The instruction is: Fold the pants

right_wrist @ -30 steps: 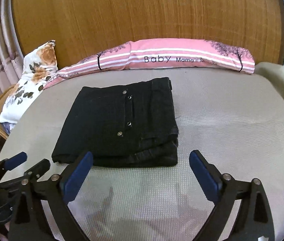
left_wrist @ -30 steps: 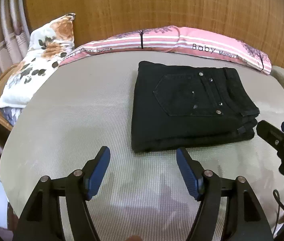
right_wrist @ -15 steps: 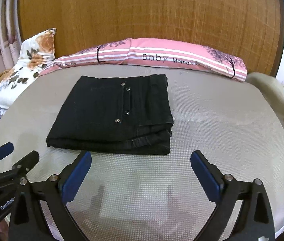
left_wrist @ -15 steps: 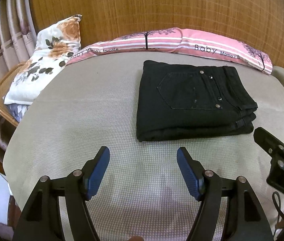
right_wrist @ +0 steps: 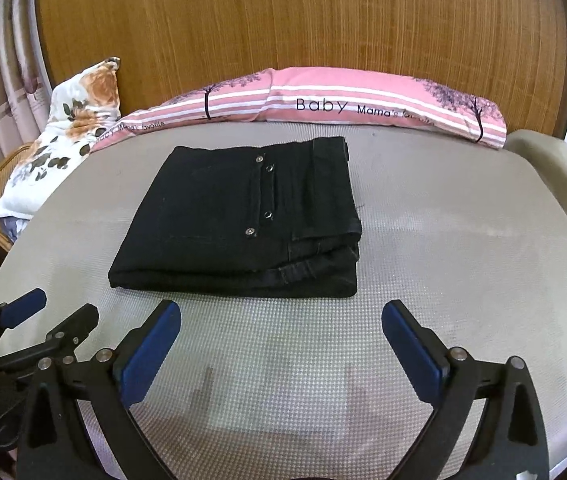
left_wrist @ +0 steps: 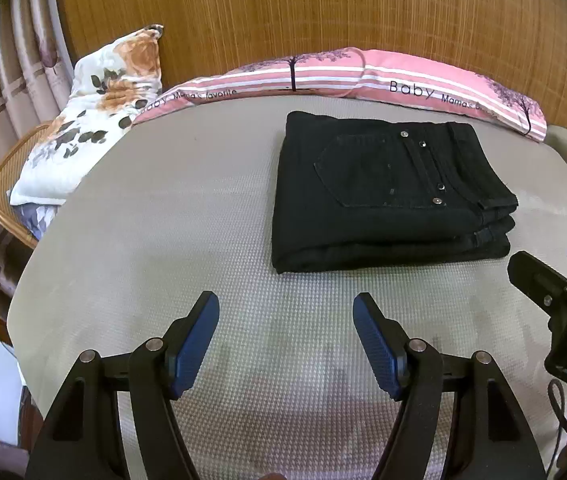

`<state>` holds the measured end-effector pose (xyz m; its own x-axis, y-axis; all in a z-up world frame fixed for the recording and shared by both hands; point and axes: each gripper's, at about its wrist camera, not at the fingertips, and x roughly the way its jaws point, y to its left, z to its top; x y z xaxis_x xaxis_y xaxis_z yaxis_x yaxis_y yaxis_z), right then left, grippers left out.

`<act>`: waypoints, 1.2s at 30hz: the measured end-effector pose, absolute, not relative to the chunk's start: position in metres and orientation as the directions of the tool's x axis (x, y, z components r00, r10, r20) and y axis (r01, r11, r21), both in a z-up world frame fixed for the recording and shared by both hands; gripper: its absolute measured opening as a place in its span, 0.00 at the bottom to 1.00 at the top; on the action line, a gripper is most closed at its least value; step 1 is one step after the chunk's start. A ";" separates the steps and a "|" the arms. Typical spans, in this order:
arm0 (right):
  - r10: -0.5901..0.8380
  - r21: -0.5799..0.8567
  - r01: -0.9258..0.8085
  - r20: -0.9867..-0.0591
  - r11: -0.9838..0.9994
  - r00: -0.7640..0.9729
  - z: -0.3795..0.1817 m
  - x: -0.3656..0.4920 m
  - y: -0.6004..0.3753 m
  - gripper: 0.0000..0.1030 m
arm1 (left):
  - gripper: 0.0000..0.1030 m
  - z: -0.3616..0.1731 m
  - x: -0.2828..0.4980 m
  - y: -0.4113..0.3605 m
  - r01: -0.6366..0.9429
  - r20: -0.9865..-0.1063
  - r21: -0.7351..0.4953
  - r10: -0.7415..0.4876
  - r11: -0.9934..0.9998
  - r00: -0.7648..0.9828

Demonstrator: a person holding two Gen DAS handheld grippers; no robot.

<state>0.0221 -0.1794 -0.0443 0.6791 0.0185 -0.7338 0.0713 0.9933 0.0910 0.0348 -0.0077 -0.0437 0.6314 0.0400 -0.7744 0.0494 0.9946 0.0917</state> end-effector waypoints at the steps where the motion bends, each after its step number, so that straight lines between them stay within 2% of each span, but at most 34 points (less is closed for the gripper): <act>1: 0.021 0.094 0.070 -0.733 0.993 0.680 -0.044 0.022 -0.180 0.97 | 0.68 -0.044 0.035 -0.008 0.047 -0.774 0.091 0.041 0.995 0.632; 36: 0.039 0.108 0.064 -0.749 0.992 0.661 -0.054 0.022 -0.174 0.97 | 0.68 -0.047 0.030 -0.010 0.046 -0.778 0.083 0.036 0.995 0.627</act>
